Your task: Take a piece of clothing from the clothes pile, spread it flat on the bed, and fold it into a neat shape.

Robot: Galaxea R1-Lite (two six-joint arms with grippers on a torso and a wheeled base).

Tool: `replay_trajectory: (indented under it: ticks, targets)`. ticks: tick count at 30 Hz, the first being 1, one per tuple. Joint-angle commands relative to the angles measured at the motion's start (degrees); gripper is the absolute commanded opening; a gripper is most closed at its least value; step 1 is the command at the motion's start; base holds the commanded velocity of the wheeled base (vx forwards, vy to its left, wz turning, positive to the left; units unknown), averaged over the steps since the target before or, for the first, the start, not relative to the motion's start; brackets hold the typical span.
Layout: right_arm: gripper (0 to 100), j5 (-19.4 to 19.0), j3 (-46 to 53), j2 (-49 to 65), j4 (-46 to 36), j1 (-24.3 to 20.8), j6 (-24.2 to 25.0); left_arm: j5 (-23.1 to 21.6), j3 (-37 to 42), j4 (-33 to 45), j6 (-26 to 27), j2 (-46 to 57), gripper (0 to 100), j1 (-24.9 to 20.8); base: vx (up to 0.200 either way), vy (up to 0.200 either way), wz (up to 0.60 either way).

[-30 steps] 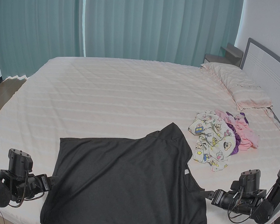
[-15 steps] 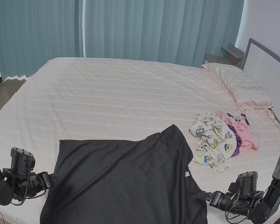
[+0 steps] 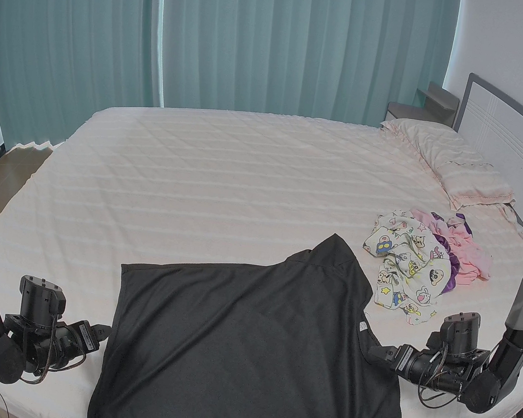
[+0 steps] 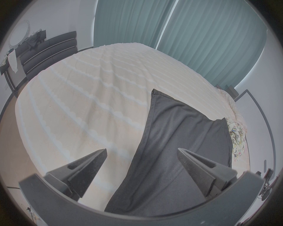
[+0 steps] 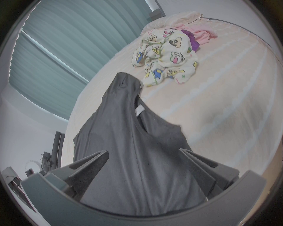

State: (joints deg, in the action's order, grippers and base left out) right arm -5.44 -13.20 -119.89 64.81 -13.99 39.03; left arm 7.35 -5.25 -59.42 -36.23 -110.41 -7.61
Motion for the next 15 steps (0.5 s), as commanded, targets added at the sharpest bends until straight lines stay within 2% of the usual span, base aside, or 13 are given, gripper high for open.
replay_trajectory:
  ticks: [1, 12, 15]
  targets:
    - [100, 0.0, -6.0, -4.9, 0.1, 3.4, 0.0, 0.0, 0.1, 0.0, -0.1, 0.1, 100, 0.0, 0.0, 0.0, 0.0]
    - [100, -1.5, -13.8, -15.4, 4.2, 6.9, -3.2, 0.0, 0.0, 0.0, -0.1, -0.2, 100, 0.0, 0.0, 0.0, 0.0]
    - [100, -1.2, -15.0, -16.1, 4.2, 7.3, -7.6, 0.0, 0.0, 0.0, -0.1, -0.2, 100, 0.0, 0.0, 0.0, 0.0]
